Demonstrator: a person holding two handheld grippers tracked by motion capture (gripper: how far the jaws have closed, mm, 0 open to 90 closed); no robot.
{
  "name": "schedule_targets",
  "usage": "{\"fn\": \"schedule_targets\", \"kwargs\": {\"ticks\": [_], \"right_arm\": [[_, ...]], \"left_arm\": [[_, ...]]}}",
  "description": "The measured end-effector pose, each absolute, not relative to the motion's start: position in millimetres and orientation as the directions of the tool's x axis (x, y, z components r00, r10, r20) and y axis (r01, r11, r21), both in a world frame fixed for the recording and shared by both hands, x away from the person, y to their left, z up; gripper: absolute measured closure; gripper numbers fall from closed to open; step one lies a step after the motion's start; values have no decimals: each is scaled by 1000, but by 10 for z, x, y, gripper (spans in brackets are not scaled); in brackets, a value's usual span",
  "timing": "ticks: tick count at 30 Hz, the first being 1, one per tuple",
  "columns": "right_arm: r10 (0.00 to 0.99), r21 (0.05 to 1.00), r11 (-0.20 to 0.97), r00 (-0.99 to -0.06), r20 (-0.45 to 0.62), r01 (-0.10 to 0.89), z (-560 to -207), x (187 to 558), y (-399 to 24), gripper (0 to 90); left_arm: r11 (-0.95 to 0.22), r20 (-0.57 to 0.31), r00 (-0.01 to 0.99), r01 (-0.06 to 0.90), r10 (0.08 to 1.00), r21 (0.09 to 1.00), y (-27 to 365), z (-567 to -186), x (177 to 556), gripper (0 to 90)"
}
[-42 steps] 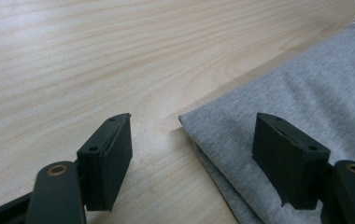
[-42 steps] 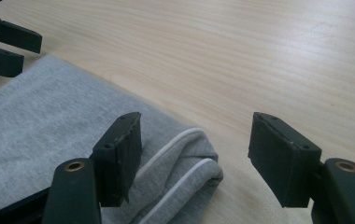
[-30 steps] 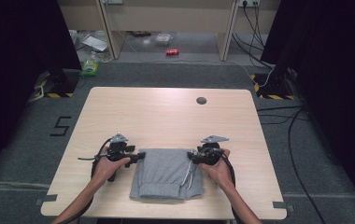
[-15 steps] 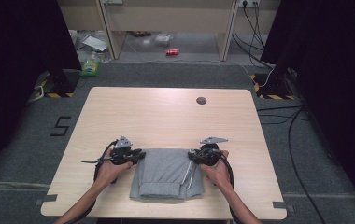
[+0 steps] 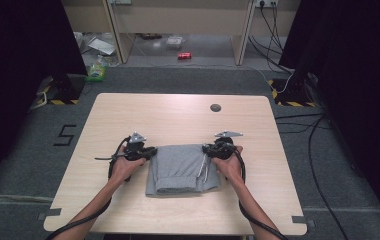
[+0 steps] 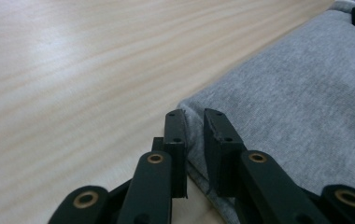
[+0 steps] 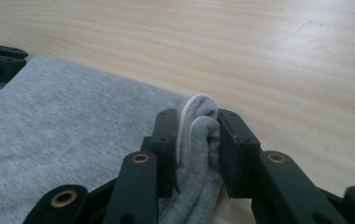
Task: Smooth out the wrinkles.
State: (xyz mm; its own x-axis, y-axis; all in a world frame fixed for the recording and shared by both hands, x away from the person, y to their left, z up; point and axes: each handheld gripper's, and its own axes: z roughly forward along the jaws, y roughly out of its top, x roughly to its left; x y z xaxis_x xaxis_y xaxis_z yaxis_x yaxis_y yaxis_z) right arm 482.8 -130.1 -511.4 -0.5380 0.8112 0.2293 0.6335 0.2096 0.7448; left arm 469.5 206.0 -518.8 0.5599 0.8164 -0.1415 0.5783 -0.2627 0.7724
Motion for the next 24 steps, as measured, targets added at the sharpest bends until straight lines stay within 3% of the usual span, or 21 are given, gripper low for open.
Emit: {"fn": "schedule_targets", "kwargs": {"ticks": [9, 14, 24], "right_arm": [[828, 746, 205, -518, 212, 634, -5108, 5064, -1292, 692], [832, 732, 184, -501, 240, 656, -5081, 5091, -1327, 578], [850, 742, 144, -465, 246, 655, -5025, 4988, -1559, 505]], "left_arm": [[-274, -104, 539, 575, 836, 771, 1996, -5175, 4917, 794], [-255, -128, 535, 582, 835, 772, 2026, -5186, 4928, 780], [-236, -145, 524, 591, 839, 771, 2051, -5186, 4934, 726]]}}
